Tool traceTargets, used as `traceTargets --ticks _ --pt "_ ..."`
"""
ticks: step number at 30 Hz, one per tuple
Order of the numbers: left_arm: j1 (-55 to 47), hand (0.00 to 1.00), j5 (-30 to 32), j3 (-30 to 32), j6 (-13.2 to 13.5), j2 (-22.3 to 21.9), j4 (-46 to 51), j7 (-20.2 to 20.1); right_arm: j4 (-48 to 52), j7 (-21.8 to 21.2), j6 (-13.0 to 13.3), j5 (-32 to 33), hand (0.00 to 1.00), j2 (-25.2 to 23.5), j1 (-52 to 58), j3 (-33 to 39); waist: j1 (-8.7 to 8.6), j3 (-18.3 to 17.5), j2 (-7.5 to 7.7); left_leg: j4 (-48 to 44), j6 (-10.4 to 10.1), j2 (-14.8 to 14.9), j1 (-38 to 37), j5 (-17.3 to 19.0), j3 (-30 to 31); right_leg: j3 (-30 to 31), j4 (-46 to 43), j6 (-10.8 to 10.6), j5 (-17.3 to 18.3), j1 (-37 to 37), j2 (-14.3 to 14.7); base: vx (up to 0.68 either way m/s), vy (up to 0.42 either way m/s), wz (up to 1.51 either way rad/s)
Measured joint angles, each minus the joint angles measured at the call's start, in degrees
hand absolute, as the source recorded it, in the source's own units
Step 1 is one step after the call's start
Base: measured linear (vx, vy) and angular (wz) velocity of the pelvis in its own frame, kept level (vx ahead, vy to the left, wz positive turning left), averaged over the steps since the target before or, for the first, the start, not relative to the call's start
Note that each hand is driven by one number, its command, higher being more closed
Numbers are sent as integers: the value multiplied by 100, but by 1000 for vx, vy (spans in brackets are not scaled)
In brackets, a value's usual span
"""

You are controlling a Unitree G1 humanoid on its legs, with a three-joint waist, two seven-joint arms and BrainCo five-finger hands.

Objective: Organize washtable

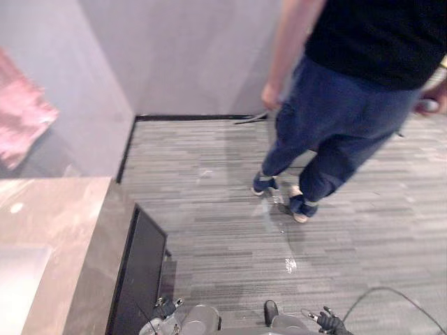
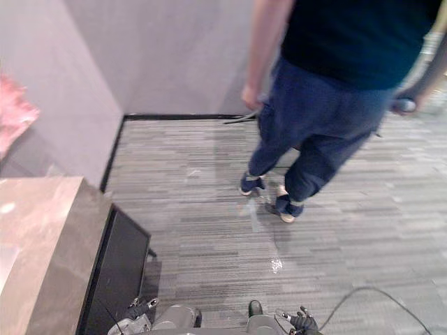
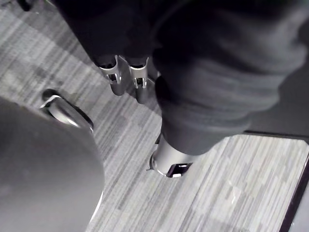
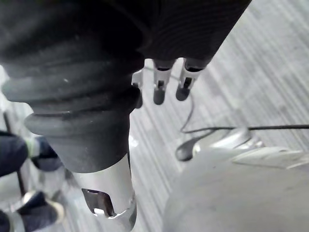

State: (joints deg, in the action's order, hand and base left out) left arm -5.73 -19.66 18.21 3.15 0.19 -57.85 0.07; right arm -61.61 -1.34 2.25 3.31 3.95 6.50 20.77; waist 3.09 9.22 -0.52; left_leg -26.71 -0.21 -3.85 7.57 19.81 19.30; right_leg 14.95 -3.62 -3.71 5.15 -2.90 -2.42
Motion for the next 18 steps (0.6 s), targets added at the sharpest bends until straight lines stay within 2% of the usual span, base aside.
traceTargets --ticks 1,2,3,5,7,8,10,11,12,13,14,15,16,18 --pt "-21 0 0 162 6 -6 -43 11 37 -4 -18 0 0 -5 -8 -4 62 -1 -2 53 39 -8 -36 102 -76 156 -543 33 102 -230 206 103 197 -195" --pt "-79 0 2 286 25 -11 -48 14 52 -9 -20 -1 0 8 87 -38 41 -47 87 -43 2 -22 -154 99 -97 196 -1154 65 62 -383 447 245 107 -185" --pt "-200 0 -29 384 44 72 33 16 41 -11 -33 -2 0 -138 223 -42 85 -122 264 -30 69 -69 -285 138 -550 374 -1164 161 131 -344 505 205 119 -213" --pt "-486 0 16 503 20 117 9 10 137 -10 -42 -11 0 -254 210 -61 14 -309 363 -37 242 102 -344 240 -1338 1079 -896 27 -7 -310 628 142 188 -211" --pt "-504 0 76 533 11 139 -22 6 217 -14 -33 6 0 -288 274 -35 -63 -439 390 34 312 123 -352 275 -1835 1541 -592 -124 -261 -385 641 65 201 -169" --pt "-488 0 139 517 1 130 -27 -2 207 -16 -41 15 0 -289 227 -15 -64 -501 348 156 344 158 -407 238 -2125 1821 -376 -111 -573 -480 690 55 156 -165" --pt "-441 0 254 488 1 132 -106 3 201 -23 -37 56 0 -259 202 49 -60 -545 302 294 383 128 -458 80 -2428 1974 -242 -65 -971 -601 757 15 191 -185" --pt "-434 0 316 490 11 150 -131 0 162 -41 -37 48 0 -267 175 20 -53 -584 401 30 53 -50 -344 -117 -2478 1985 -197 -46 -1272 -681 610 -53 200 -170" --pt "-407 0 338 490 32 227 -122 -11 142 -43 -40 26 0 -343 145 11 -46 -591 599 -364 -204 -163 -102 -237 -2273 2047 -170 -118 -1342 -775 404 -178 113 -113" --pt "-301 0 476 414 144 312 -106 -8 112 -73 -40 -47 0 -442 242 250 -75 -632 440 -797 256 55 422 83 -1868 2139 172 -226 -1604 -832 339 -146 52 -87" --pt "-225 0 554 467 172 283 -130 45 144 -145 -50 -132 0 -320 270 518 -65 -584 285 -139 586 474 172 79 -2166 2194 202 -311 -1614 -824 479 -110 85 -84" --pt "-228 0 586 467 128 322 -174 78 164 -133 -70 -163 0 -341 275 516 -55 -591 383 -15 452 461 81 -77 -2446 2186 114 -348 -1582 -818 423 12 136 -103" --pt "-239 0 690 430 111 268 -265 112 197 -156 -74 -169 0 -390 344 497 -66 -579 352 132 414 521 -59 -201 -2798 2064 -142 -388 -1531 -831 529 -19 147 -116" --pt "-218 0 701 461 106 215 -282 123 249 -178 -80 -164 0 -429 366 494 -52 -560 310 278 419 693 -233 -202 -3399 1556 -260 -196 -1584 -886 652 -75 68 -131"
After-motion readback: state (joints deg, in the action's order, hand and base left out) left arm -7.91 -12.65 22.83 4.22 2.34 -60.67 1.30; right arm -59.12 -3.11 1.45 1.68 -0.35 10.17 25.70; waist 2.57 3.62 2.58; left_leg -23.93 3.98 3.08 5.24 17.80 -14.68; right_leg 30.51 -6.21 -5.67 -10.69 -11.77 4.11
